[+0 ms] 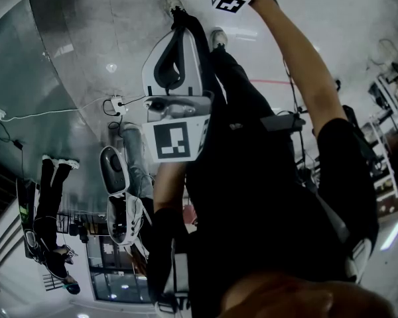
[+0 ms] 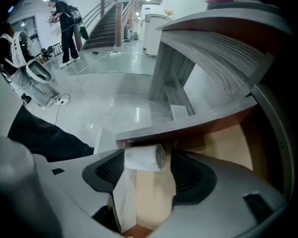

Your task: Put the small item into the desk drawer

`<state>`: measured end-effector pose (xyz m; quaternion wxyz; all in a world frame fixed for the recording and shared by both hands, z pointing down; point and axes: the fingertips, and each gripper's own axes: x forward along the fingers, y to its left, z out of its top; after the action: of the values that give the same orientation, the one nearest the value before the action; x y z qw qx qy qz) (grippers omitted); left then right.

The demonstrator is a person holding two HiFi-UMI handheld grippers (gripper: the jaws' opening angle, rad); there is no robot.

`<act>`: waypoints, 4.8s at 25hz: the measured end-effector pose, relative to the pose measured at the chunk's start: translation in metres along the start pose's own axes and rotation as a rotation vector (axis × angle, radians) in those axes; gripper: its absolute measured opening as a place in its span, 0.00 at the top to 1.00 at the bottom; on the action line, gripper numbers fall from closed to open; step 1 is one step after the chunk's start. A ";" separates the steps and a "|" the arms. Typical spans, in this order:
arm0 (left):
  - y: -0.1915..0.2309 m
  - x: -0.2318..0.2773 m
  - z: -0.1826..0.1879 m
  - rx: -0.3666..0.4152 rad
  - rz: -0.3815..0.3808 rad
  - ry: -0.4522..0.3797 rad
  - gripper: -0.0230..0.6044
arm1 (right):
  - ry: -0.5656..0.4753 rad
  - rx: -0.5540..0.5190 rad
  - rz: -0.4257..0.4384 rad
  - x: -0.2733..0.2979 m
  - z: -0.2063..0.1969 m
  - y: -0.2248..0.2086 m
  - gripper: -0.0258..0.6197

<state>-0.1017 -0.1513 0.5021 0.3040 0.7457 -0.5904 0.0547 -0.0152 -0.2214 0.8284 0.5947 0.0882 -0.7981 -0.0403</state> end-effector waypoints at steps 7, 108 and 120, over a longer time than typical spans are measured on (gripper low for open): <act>-0.003 -0.005 0.002 0.004 0.000 -0.008 0.99 | -0.018 0.028 -0.019 -0.010 0.005 -0.001 0.54; -0.171 -0.319 0.029 0.246 -0.052 -0.272 0.99 | -0.846 0.909 -0.376 -0.584 0.045 0.226 0.96; -0.180 -0.317 0.021 0.245 -0.064 -0.255 0.99 | -0.840 0.912 -0.375 -0.586 0.038 0.232 0.96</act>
<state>-0.0374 0.1280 0.2758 0.1352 0.7964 -0.5891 0.0212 0.0898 0.1149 0.3048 0.1176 0.4467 -0.8708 0.1685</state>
